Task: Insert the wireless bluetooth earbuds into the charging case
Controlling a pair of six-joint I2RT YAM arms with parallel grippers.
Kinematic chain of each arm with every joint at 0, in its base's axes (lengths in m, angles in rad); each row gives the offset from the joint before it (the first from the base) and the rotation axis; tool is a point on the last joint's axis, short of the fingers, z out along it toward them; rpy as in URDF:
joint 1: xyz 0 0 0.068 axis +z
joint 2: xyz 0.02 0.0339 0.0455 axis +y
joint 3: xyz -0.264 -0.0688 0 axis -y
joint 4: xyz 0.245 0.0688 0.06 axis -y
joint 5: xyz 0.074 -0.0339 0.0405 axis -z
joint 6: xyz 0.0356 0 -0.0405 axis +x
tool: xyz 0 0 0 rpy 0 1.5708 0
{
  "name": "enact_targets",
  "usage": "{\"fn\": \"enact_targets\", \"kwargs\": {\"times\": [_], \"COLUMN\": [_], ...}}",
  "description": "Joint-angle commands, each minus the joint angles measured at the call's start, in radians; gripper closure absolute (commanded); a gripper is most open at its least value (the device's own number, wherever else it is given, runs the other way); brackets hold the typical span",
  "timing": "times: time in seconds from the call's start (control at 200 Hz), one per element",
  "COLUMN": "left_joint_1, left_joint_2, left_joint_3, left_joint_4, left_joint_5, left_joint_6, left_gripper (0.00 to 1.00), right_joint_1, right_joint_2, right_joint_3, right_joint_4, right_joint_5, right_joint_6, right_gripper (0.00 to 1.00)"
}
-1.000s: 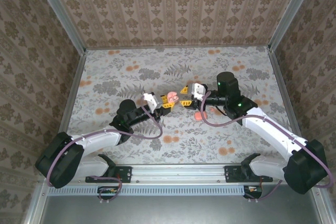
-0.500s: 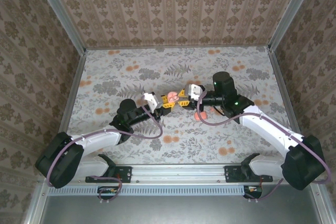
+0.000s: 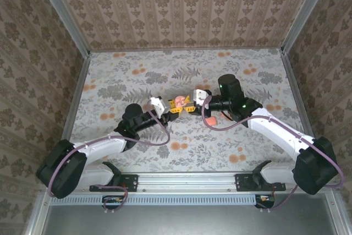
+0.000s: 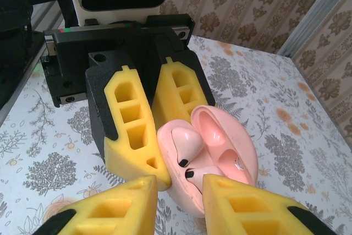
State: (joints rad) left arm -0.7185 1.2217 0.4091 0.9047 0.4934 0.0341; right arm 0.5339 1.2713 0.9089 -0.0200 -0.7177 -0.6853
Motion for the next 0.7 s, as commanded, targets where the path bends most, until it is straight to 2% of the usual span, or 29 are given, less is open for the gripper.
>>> {"fn": "enact_targets", "kwargs": {"times": [0.0,0.23,0.435,0.695], "left_joint_1": [-0.010,-0.010,-0.012,-0.010], "left_joint_2": [-0.031,-0.034,-0.038,-0.035], "left_joint_3": [0.025,0.023,0.022,0.034], "left_joint_4": [0.027,0.016,0.017,0.005], "left_joint_5": [0.032,0.034,0.035,0.081], "left_joint_6": [0.015,0.018,0.018,0.010], "left_gripper": [0.85,0.85,0.85,0.85], "right_joint_1": [0.017,0.024,0.058,0.038], "right_joint_2": [0.004,-0.055,-0.050,-0.074], "right_joint_3": [0.023,0.017,0.059,0.024], "right_joint_4": [-0.026,-0.024,-0.096,0.015], "right_joint_5": [0.002,-0.006,0.029,0.014], "right_joint_6": [-0.031,-0.032,-0.089,-0.017], "right_gripper": [0.71,0.69,0.68,0.63]}}
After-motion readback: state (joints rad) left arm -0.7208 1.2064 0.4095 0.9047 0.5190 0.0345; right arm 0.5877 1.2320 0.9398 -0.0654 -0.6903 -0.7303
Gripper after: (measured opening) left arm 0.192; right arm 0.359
